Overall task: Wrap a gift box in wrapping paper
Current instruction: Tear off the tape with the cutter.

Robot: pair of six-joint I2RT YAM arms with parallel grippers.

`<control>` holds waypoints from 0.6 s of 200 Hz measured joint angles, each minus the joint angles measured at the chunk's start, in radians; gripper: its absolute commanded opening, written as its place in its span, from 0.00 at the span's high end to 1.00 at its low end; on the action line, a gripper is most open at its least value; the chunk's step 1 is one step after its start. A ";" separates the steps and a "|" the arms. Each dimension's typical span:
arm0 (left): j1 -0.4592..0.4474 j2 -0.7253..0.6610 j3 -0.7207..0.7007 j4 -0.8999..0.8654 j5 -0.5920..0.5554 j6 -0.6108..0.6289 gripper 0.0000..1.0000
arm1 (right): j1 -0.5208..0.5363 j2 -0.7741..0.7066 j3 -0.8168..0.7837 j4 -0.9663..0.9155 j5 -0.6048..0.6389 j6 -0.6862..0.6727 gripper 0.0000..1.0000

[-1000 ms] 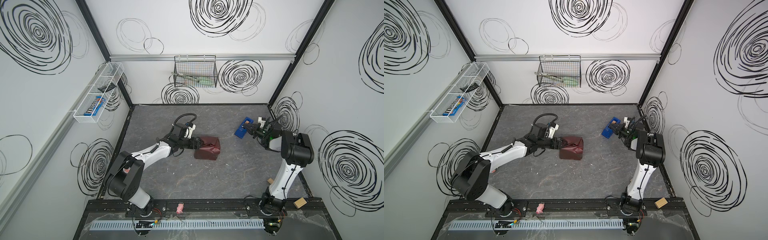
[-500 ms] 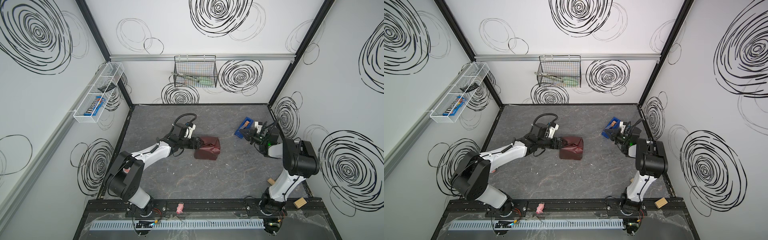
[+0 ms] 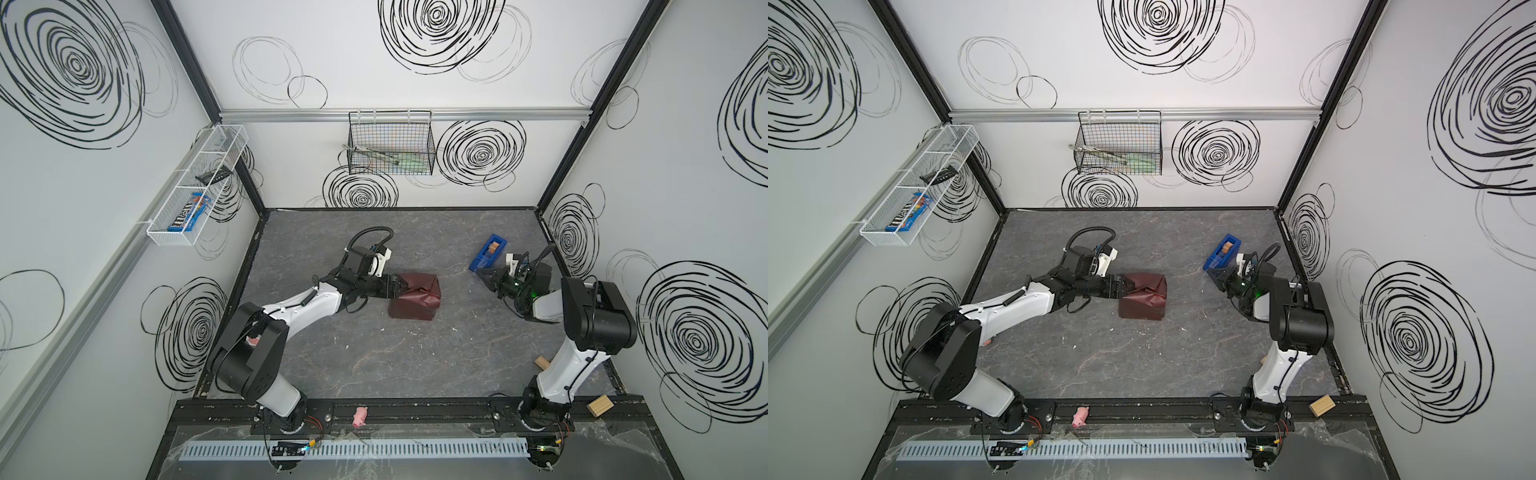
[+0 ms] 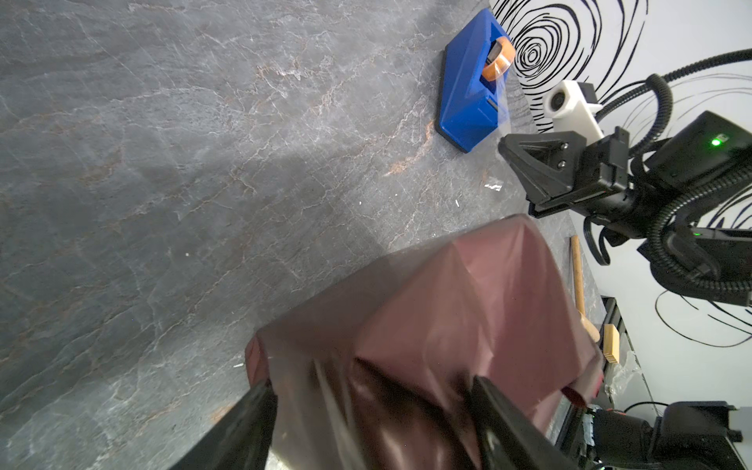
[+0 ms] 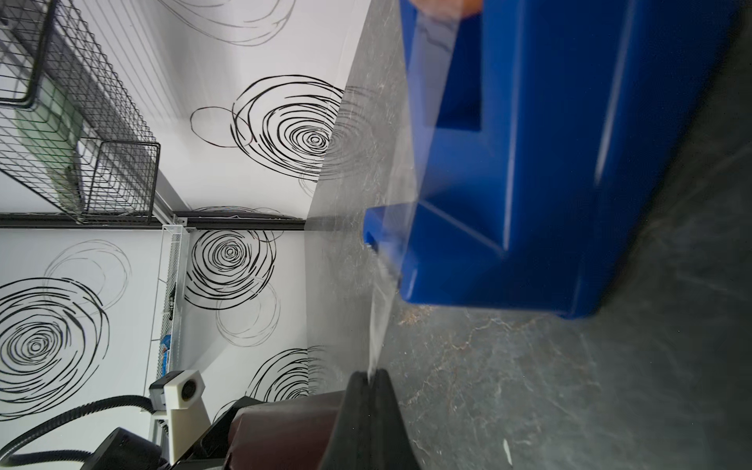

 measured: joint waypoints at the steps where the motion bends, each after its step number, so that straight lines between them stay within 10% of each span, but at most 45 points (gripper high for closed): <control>1: 0.000 0.000 0.000 0.000 0.000 0.000 0.22 | 0.002 0.003 0.001 0.000 0.003 0.000 1.00; 120: 0.000 0.000 0.000 0.000 0.000 0.001 0.22 | 0.072 0.081 0.053 0.024 0.180 0.020 1.00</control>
